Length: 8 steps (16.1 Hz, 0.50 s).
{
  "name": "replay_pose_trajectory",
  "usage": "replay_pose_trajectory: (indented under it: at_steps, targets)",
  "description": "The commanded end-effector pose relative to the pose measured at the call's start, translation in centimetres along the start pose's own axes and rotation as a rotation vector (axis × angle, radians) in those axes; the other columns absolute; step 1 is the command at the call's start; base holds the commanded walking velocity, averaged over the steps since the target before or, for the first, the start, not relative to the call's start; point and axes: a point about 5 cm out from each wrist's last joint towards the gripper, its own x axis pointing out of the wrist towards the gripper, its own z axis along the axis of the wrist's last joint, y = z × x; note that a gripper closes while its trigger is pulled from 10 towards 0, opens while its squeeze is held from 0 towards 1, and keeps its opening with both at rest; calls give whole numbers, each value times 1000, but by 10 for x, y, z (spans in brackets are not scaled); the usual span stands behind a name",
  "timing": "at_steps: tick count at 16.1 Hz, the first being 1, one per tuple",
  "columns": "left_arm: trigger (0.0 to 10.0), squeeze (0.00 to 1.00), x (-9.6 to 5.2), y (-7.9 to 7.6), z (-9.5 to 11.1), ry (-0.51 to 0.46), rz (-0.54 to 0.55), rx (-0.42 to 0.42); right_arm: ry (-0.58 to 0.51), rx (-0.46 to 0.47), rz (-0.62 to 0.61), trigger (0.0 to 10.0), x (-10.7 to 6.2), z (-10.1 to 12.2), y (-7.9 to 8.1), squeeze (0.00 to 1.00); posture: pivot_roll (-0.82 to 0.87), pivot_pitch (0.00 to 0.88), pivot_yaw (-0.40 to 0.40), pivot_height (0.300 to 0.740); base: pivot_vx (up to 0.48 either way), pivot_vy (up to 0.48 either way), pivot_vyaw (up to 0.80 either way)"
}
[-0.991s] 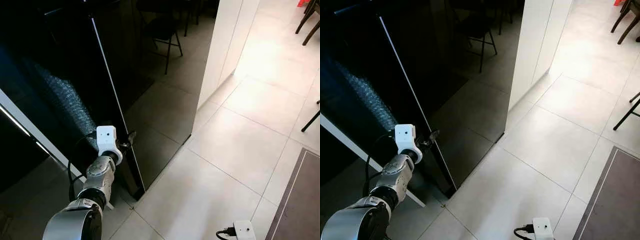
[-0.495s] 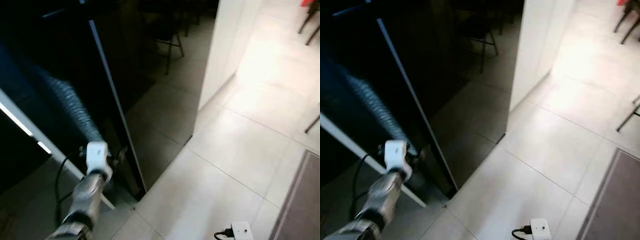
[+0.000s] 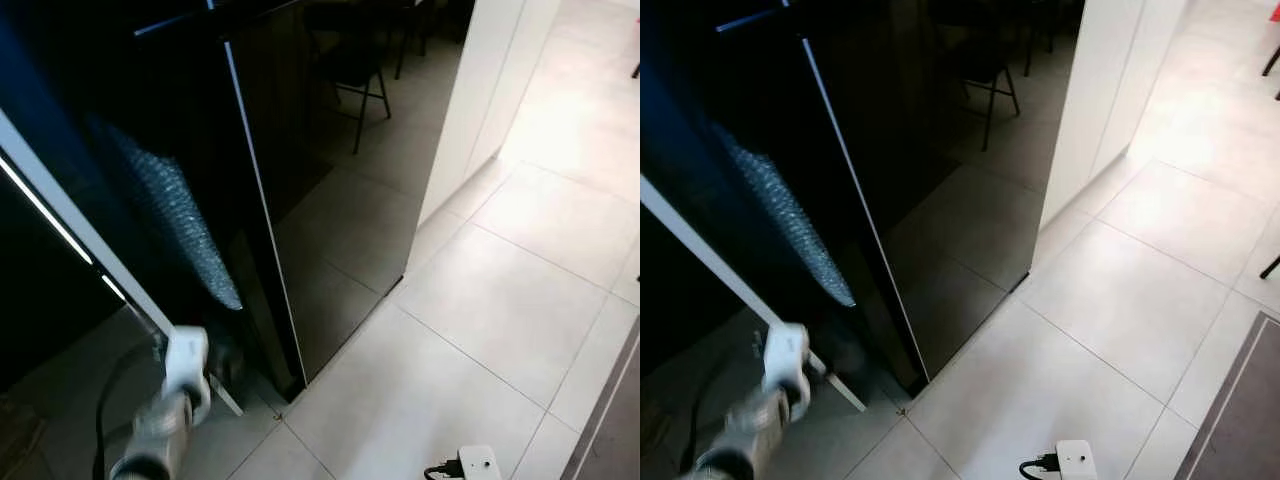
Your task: Restocking fridge
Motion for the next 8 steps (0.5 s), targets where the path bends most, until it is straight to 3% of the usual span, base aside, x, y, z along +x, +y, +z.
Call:
replay_pose_trajectory:
  at_steps: [1, 5, 8]
  targets:
    - [10000, 0, -8, -1, -26, 119, 10, 10, 1, 17, 1, 10000, 0, -3, 1, 0, -61, 77, 42, 740, 0, 0, 0]
    - [10000, 0, -26, -2, -67, 313, 75, 24, -23, 38, 28, 10000, 0, 1, 2, 0, -53, 90, 26, 740, 0, 0, 0]
    - [10000, 0, -36, -3, -85, 383, 117, 10, -61, 26, 41, 10000, 1, 14, -2, 0, -48, 88, -4, 740, 0, 0, 0]
